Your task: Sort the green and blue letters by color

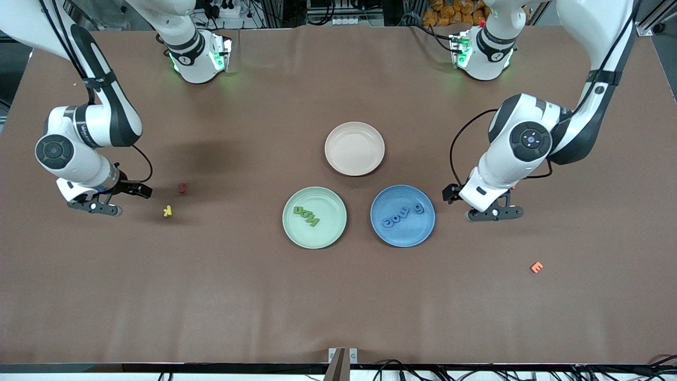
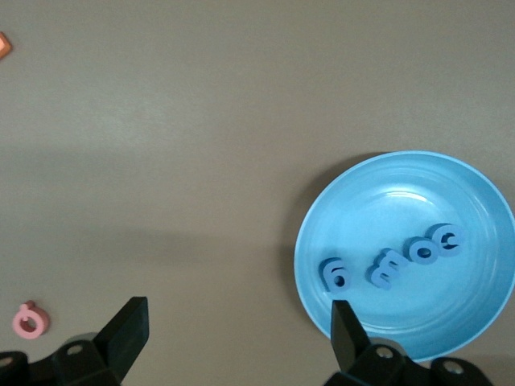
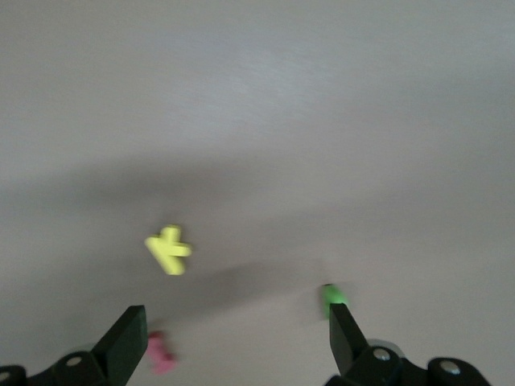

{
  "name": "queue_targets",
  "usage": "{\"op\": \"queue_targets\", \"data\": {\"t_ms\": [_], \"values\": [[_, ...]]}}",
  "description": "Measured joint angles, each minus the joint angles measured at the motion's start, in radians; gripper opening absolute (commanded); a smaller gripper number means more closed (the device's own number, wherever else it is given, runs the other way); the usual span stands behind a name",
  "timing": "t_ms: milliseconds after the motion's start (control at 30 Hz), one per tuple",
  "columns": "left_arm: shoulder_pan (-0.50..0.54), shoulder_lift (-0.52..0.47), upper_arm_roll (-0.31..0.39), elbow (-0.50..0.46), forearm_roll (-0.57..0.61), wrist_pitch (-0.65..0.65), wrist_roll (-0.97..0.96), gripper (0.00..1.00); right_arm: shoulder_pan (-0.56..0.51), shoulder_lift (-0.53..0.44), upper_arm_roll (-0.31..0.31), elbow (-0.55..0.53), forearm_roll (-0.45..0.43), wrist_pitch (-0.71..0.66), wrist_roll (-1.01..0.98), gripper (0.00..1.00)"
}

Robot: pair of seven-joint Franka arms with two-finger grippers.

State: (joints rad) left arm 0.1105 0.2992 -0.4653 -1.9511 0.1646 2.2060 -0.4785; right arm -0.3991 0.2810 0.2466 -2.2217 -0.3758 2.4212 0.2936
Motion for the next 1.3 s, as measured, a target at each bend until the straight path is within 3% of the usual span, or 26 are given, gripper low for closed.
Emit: {"op": "queue_targets", "data": {"t_ms": [134, 267, 601, 1068, 1302], "values": [[-0.101, -0.071, 0.118, -0.047, -0.076, 0.0, 0.071, 1.0, -0.018, -0.002, 0.0, -0.025, -0.037, 0.041, -0.005, 0.99], [-0.159, -0.142, 0.19, -0.094, -0.108, 0.0, 0.106, 1.0, -0.042, -0.003, 0.0, -0.045, -0.065, 0.069, -0.009, 0.99], [-0.191, -0.279, 0.248, -0.135, -0.135, 0.001, 0.121, 1.0, -0.07, -0.003, 0.0, -0.093, -0.102, 0.155, -0.015, 0.98], [-0.195, -0.324, 0.324, 0.107, -0.138, -0.246, 0.174, 1.0, -0.107, -0.003, -0.001, -0.165, -0.156, 0.242, -0.015, 0.96], [-0.213, -0.324, 0.351, 0.169, -0.139, -0.35, 0.2, 1.0, -0.136, -0.002, -0.002, -0.183, -0.186, 0.27, -0.017, 0.96]]}}
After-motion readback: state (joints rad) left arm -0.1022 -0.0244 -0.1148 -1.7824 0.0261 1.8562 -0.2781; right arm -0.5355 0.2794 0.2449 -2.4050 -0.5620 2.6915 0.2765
